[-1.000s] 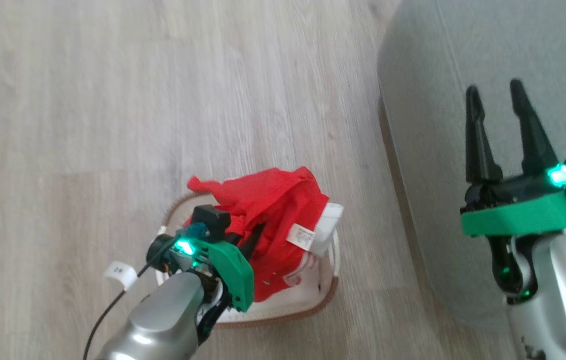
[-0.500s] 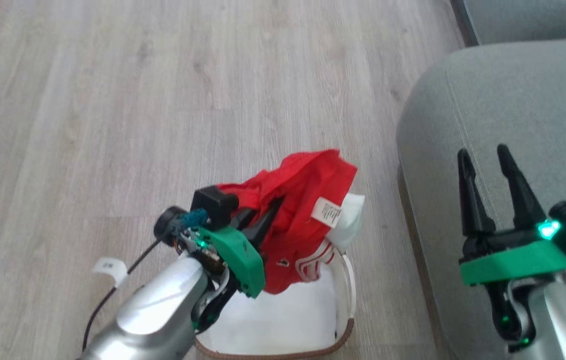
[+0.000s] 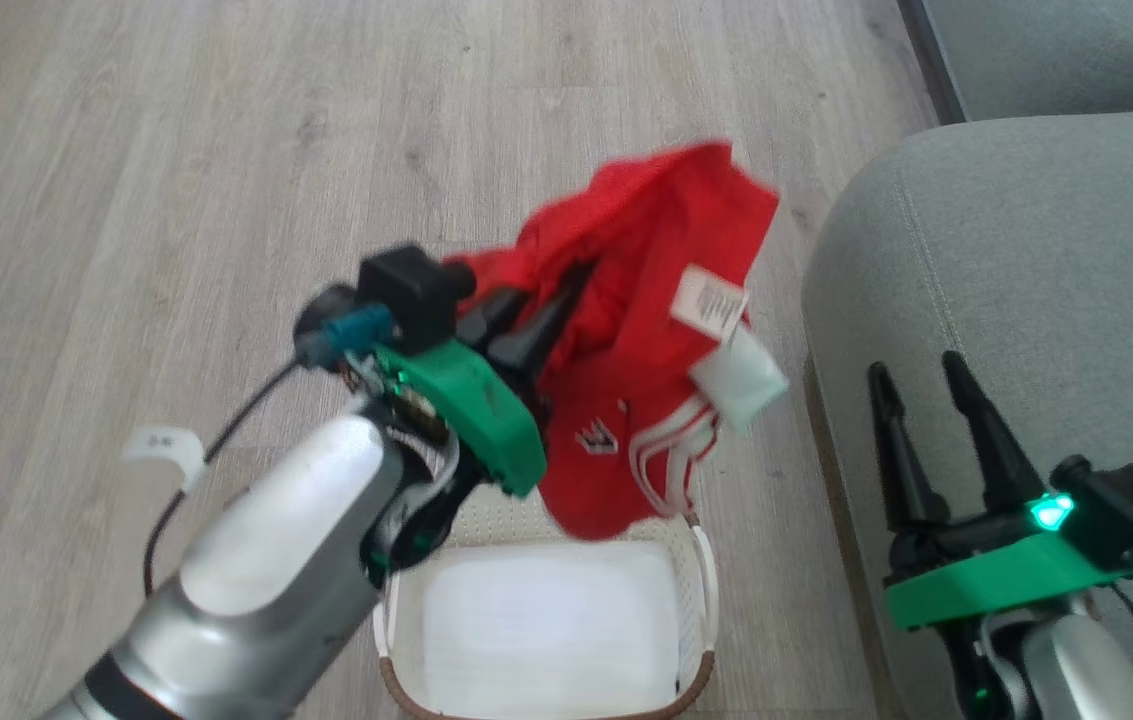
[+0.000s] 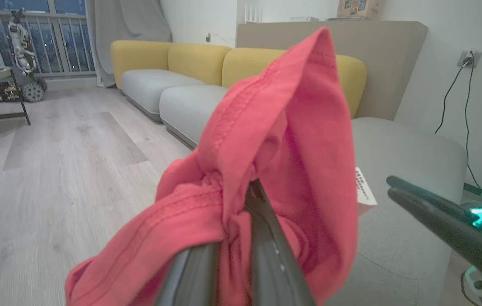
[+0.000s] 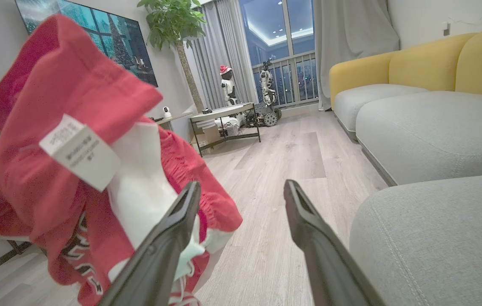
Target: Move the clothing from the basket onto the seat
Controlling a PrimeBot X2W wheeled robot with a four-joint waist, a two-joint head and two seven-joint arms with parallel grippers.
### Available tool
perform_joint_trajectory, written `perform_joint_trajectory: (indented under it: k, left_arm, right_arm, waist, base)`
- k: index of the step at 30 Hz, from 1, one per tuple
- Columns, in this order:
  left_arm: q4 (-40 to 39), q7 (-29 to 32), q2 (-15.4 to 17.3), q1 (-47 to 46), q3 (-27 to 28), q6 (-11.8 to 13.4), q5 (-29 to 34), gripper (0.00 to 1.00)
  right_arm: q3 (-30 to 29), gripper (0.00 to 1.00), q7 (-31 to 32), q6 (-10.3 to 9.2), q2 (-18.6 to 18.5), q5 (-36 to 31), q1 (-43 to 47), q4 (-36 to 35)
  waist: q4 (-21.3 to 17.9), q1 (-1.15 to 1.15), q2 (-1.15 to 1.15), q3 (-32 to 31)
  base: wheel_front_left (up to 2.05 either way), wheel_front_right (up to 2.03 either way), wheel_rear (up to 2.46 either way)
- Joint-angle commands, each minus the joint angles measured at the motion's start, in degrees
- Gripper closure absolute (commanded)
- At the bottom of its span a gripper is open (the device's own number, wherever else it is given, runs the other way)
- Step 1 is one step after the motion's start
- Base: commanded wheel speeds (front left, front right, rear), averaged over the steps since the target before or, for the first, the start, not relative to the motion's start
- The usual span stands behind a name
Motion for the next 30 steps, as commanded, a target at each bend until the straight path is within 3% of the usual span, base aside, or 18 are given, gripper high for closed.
perform_joint_trajectory:
  k: [1,20,30]
  left_arm:
    - [-2.6,0.1,1.4,-4.4,3.2,0.6,-0.2,1.00]
    - [-3.7,0.5,0.9,-6.1,3.1,1.2,-0.5,1.00]
    - [-3.5,0.7,0.2,-6.4,1.7,0.7,-0.5,1.00]
  right_arm:
    - [1.7,0.00,-0.4,-0.01,-0.1,0.4,-0.6,-2.4]
    - [11.0,0.00,0.2,-0.01,-4.9,2.0,-2.4,-1.1]
    - [16.1,0.00,3.1,-0.01,-7.0,1.7,-9.9,2.8]
  waist:
    - [-0.1,0.01,0.00,0.0]
    - [-0.2,0.01,0.00,0.1]
    - [1.0,0.01,0.00,-0.3]
  base:
    - [0.00,0.00,0.00]
    - [0.00,0.00,0.00]
    - [0.00,0.00,0.00]
